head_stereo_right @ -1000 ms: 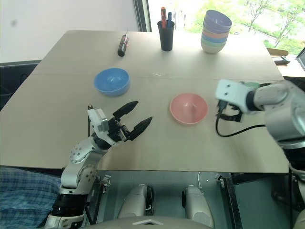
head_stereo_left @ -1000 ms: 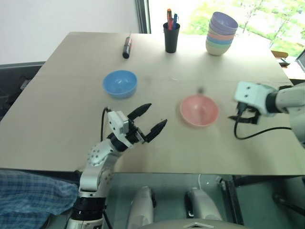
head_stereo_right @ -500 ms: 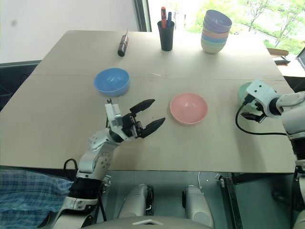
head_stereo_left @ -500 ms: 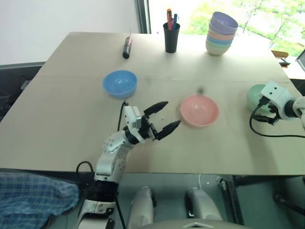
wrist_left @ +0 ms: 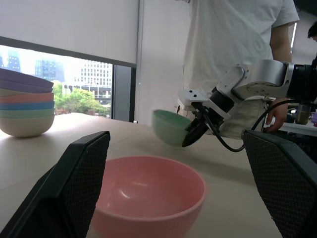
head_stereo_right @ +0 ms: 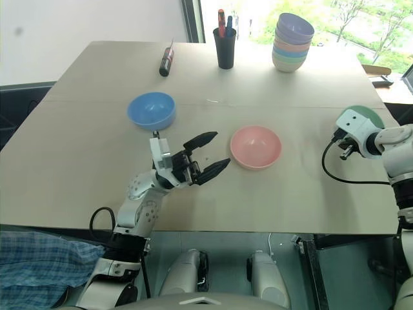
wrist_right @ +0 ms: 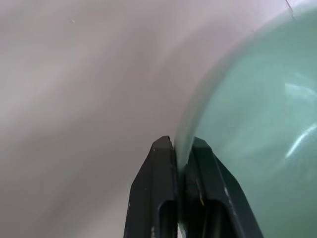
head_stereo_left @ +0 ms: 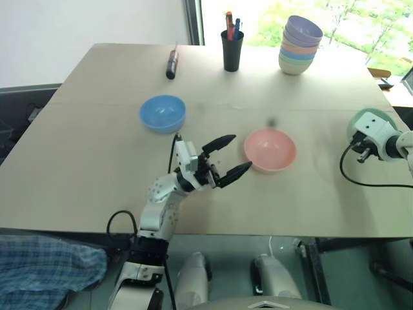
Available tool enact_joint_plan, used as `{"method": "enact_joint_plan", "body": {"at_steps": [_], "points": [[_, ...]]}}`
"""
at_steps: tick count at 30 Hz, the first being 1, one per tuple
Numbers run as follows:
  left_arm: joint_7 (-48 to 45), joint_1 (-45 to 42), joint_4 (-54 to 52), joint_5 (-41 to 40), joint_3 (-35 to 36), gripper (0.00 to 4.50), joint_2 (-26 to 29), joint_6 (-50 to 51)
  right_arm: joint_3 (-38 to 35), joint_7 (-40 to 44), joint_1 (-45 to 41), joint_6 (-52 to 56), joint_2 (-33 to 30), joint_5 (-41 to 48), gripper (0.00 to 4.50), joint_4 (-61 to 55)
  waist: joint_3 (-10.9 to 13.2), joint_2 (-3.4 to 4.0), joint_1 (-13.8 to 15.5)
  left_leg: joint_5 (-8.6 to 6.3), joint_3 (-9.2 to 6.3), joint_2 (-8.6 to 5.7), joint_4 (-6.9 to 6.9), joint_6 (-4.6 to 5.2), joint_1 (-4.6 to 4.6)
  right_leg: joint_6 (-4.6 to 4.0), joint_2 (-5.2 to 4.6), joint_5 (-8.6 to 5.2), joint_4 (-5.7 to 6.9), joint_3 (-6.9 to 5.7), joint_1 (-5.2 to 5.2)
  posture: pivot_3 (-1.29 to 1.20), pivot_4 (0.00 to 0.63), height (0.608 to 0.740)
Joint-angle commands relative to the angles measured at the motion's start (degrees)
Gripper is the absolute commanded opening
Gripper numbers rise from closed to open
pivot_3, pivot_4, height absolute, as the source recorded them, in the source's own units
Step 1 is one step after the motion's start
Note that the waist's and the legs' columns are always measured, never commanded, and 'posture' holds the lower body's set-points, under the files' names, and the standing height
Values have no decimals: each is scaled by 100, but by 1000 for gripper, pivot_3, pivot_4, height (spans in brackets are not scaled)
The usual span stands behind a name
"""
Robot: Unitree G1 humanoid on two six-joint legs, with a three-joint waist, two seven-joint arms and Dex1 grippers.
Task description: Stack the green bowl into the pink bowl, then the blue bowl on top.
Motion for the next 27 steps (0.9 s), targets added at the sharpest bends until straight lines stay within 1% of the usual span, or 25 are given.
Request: {"method": "enact_joint_plan", "body": {"at_steps": [1,4,8,12,14,18,21,27], "points": [[-15,-19,-27,38,-19,4500,-10,-129,-59,-4,-43,-125,-94,-11,39,-220,0,0,0,0,0,0,0,0,0,0,0,0,0,0,0,0,150,740],[-45,-20,9,24,14,4500,33,-158,58,169,-13,-214,-192,-83,39,-737,1,2,0,0,0,0,0,0,0,0,0,0,0,0,0,0,150,740],[-25,31,40,22,87,4500,120,-209,208,572,-129,151,-262,-69,39,-1994,4,12,-17,0,0,1,-1,0,0,0,1,0,1,1,-2,0,150,740],[47,90,111,78,197,4500,207,-313,492,914,-382,137,-408,-301,39,-2963,6,15,-6,0,-1,2,0,0,-1,1,1,0,1,-1,-2,0,150,740],[78,113,144,95,268,4500,260,-335,596,1085,-628,371,-282,-250,39,-3396,6,16,-4,0,-2,2,1,0,-1,0,0,-1,0,-3,-1,0,150,740],[94,178,232,156,459,4500,502,-406,917,1432,-1038,995,203,33,39,-4407,6,16,-20,0,0,5,-1,0,-2,-1,2,-1,4,0,-9,0,150,740],[97,269,191,193,546,4500,709,-363,1185,1570,-1098,1319,430,160,39,-4957,6,16,3,0,-5,6,-3,0,-3,-2,3,-1,3,-6,-8,0,150,740],[143,558,52,249,653,4500,1054,-298,1513,1591,-1082,1709,648,324,39,-5518,7,15,17,-1,-3,3,3,1,-8,-3,-4,-1,2,-9,-8,0,150,740]]}}
